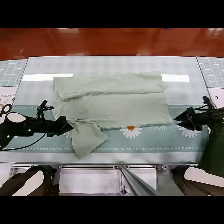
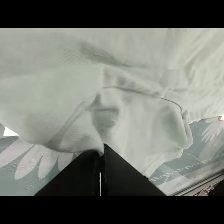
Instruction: Fold the shirts.
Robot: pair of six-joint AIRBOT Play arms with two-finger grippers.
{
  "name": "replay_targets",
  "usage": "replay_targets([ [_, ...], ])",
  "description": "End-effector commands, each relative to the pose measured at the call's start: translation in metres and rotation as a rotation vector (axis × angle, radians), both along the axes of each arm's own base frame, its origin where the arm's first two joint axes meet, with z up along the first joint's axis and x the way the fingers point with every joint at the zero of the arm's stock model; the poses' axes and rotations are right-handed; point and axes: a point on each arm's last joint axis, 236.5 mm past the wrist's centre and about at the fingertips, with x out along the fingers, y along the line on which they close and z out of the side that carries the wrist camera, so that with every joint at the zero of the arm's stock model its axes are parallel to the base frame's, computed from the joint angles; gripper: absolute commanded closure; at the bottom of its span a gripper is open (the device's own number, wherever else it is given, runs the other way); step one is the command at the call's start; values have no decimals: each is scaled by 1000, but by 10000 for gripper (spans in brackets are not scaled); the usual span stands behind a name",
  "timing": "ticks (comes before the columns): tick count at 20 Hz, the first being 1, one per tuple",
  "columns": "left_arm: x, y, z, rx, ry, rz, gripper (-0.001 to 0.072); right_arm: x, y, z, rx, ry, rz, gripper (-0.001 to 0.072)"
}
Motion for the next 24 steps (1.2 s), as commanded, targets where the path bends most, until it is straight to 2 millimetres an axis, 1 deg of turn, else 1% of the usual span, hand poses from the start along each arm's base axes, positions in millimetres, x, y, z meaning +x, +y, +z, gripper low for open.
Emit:
replay_targets([
  [1,2,1,0,0,3,19,687,19,23,-10,44,-16,7,303],
  [4,7,4,-1,14,-12,35,687,45,36,-11,49,-65,-12,306],
  [5,8,4,-1,15,-13,35,687,51,43,-8,58,-87,4,412],
  [6,6,3,0,12,-12,27,687,55,46,-4,59,-111,29,599],
  [7,6,4,0,12,-18,18,687,57,48,2,66,-138,63,681],
  [8,7,7,0,13,-24,20,687,58,47,6,65,-151,81,681],
  [11,16,22,5,11,-46,59,688,60,30,23,45,-183,76,681],
  [12,21,29,11,6,-54,80,688,63,25,29,37,-202,66,681],
  [14,39,43,22,19,-95,113,688,74,20,38,14,-236,73,681],
  [16,66,54,37,37,-149,127,688,93,23,45,0,-270,91,681],
  [17,80,55,44,33,-170,127,688,106,25,49,-18,-294,104,681],
  [20,129,58,62,36,-229,101,688,152,26,62,-73,-367,93,681],
  [22,163,58,68,37,-258,88,688,178,29,69,-90,-404,100,681],
  [24,196,62,70,35,-270,90,688,199,31,69,-94,-416,97,681],
])
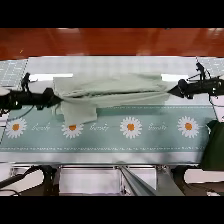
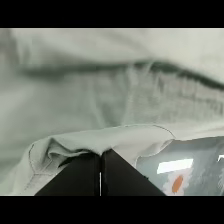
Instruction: Fold the shirts.
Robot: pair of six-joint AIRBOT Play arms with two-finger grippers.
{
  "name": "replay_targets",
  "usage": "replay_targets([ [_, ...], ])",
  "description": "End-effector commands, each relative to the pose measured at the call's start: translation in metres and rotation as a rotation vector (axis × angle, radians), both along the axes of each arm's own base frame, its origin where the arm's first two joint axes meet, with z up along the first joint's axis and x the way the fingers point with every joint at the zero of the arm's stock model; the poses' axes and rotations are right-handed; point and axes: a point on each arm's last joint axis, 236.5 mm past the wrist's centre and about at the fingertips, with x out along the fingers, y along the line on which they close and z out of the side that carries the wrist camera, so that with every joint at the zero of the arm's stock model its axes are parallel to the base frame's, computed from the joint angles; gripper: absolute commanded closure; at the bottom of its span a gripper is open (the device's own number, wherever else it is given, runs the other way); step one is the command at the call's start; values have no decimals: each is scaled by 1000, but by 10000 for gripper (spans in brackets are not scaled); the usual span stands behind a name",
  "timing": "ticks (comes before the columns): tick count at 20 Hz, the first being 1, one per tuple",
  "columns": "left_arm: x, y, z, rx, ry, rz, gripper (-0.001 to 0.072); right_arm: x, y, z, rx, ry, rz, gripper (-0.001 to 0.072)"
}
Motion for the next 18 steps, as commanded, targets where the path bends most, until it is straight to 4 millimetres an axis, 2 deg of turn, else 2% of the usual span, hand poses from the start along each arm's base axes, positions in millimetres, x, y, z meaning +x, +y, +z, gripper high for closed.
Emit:
replay_targets([
  [1,61,6,6,-3,-37,9,688,43,4,4,-19,-45,-22,681],
  [4,101,14,2,-16,-38,35,688,72,5,-1,-2,-74,-55,681],
  [9,145,12,-7,-10,-71,18,688,108,4,-7,61,-108,-117,681],
  [12,160,9,-13,-11,-81,2,688,120,6,-12,106,-109,-136,681],
  [15,160,2,-22,-13,-65,-13,687,120,9,-21,111,-95,-136,659],
  [16,158,1,-23,-17,-59,-17,628,120,10,-21,110,-95,-137,477],
  [17,157,0,-22,-23,-51,-15,378,120,10,-21,113,-96,-136,287],
  [18,154,1,-19,-34,-36,-14,203,117,11,-18,124,-91,-127,297],
])
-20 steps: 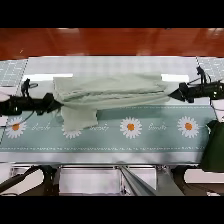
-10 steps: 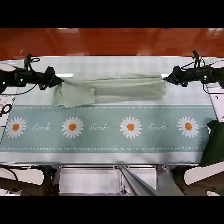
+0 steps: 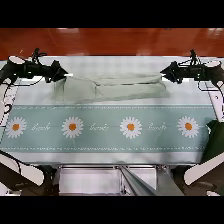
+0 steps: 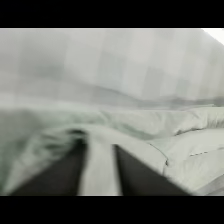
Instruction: Fold the shirts.
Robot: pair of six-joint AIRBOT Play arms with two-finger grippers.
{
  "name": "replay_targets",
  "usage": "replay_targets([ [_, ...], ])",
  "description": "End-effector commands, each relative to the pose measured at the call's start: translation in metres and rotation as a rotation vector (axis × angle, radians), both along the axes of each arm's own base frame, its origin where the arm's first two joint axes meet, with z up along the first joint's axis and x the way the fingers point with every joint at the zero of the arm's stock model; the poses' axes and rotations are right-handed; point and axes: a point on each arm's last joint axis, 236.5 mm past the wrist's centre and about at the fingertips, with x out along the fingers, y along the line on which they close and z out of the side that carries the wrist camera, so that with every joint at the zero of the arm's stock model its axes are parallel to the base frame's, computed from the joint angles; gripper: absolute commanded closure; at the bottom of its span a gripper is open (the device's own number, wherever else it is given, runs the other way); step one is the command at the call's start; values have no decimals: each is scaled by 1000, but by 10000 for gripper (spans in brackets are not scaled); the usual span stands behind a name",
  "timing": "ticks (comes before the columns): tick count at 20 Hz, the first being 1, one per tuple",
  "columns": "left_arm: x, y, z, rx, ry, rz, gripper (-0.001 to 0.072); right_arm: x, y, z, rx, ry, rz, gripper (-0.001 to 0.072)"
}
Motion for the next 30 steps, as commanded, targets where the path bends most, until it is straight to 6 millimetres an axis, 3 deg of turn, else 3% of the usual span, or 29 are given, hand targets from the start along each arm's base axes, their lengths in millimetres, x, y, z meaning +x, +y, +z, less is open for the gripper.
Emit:
replay_targets([
  [1,-9,1,4,-30,41,-32,197,-3,-1,6,30,5,11,298],
  [4,-30,27,33,-72,76,-64,198,-15,-36,36,44,-15,-16,298],
  [7,-56,74,66,40,55,-46,198,-45,-95,63,-9,-17,-53,298],
  [9,-75,93,84,139,1,-30,198,-70,-128,57,-77,34,-70,298],
  [11,-95,90,92,189,-73,10,198,-80,-134,38,-76,80,-100,298],
  [14,-142,45,94,161,-134,-38,198,-81,-114,-1,-30,167,-118,298],
  [17,-166,18,93,131,-152,-45,198,-65,-79,-25,46,188,-95,298],
  [22,-168,2,93,126,-154,-67,198,-44,-35,-43,100,200,-28,298],
  [30,-167,2,93,126,-156,-63,198,-19,21,-45,121,175,34,298],
])
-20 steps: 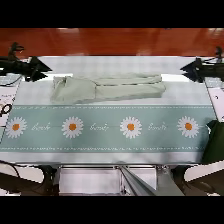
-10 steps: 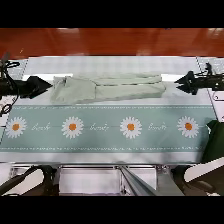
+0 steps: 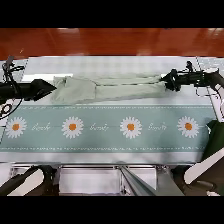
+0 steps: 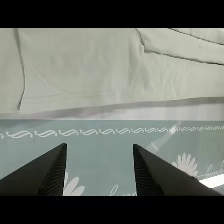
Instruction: Fold the shirts.
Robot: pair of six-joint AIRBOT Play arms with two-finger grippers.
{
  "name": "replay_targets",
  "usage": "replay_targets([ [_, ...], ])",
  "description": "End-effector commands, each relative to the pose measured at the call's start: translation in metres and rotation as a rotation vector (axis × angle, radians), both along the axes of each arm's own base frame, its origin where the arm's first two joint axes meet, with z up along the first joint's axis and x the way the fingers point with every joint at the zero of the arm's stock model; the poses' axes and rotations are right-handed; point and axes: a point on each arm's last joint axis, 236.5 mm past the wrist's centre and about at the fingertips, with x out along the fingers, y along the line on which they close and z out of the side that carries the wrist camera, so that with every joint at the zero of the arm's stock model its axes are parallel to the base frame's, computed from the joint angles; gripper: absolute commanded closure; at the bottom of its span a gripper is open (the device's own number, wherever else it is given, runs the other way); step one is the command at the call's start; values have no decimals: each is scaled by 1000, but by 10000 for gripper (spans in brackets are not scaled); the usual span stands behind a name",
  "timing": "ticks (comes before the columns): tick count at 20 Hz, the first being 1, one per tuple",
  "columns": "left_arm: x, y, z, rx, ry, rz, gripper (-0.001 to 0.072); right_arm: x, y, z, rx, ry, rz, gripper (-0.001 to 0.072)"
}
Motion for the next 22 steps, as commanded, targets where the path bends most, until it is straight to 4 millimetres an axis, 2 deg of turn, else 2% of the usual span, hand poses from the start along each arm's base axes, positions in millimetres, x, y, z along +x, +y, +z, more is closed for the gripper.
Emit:
replay_targets([
  [1,1,-1,0,0,-3,2,198,13,22,-3,2,-22,-3,298],
  [3,0,-2,0,1,-3,-2,198,18,30,-3,-4,-34,-7,318],
  [4,0,-3,0,0,-2,-4,198,20,34,-3,-9,-40,-7,371],
  [6,0,-3,-1,1,-2,-7,198,22,42,0,-17,-65,19,678],
  [9,0,-3,-1,1,-2,-8,199,19,46,21,-28,-92,75,681],
  [12,-1,-5,-1,1,-2,-16,199,-1,23,53,-153,-114,151,681],
  [13,-1,-10,1,0,-16,-44,199,-8,17,68,-204,-132,179,681],
  [16,-5,-35,15,-66,-62,-129,201,-22,-7,133,-343,-246,172,681],
  [17,-6,-45,20,-88,-75,-155,228,-28,-13,155,-366,-280,159,681],
  [18,-7,-55,23,-96,-90,-183,387,-39,-20,174,-398,-305,150,681],
  [19,-8,-68,26,-96,-117,-227,579,-52,-26,190,-423,-324,140,681],
  [20,-7,-81,29,-97,-140,-256,680,-66,-28,203,-438,-334,138,681],
  [22,-4,-117,34,-99,-187,-295,687,-99,-27,224,-460,-354,138,681],
])
